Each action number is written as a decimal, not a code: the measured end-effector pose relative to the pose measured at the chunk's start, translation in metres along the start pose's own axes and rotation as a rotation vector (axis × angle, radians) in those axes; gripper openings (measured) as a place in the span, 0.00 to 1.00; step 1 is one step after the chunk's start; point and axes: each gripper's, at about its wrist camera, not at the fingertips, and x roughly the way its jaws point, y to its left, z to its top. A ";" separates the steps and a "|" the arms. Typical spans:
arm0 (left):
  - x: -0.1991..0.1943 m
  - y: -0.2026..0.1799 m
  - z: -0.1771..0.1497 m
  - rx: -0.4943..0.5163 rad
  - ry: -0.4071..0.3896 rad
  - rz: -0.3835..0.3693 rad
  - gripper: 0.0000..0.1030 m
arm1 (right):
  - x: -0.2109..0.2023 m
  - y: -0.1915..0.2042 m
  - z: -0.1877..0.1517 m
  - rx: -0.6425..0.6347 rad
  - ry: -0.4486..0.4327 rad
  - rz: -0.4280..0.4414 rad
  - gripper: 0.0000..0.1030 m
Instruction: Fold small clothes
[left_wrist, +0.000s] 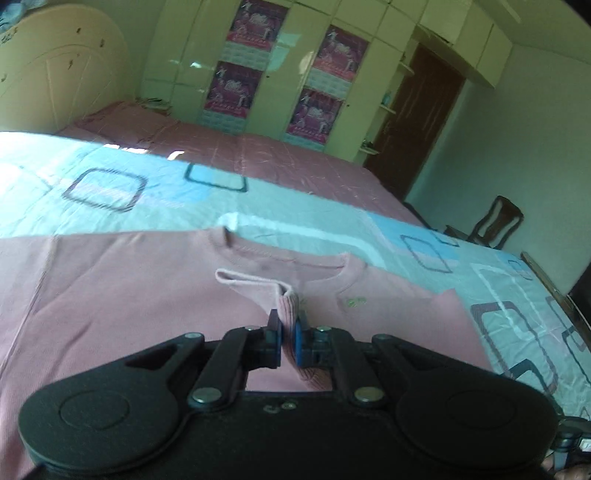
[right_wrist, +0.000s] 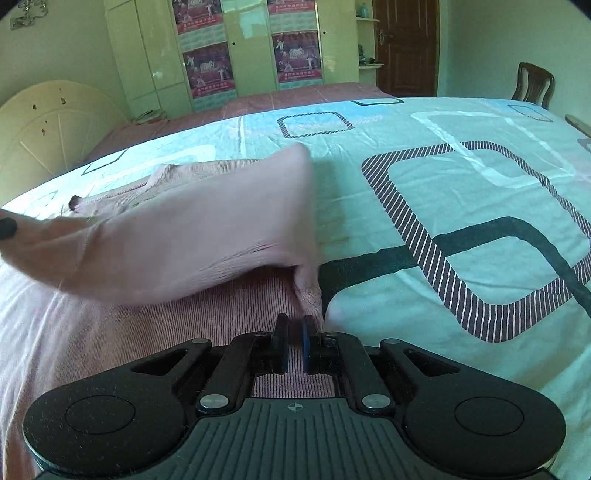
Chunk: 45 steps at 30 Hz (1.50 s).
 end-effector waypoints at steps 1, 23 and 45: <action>0.002 0.006 -0.004 -0.018 0.018 0.006 0.05 | 0.000 0.000 0.000 -0.001 0.001 0.001 0.05; 0.015 0.035 -0.030 -0.038 0.108 -0.032 0.05 | -0.004 -0.001 0.003 -0.020 -0.032 -0.027 0.48; 0.047 0.061 0.010 -0.048 0.058 0.033 0.46 | 0.025 -0.048 0.084 0.134 -0.106 0.155 0.50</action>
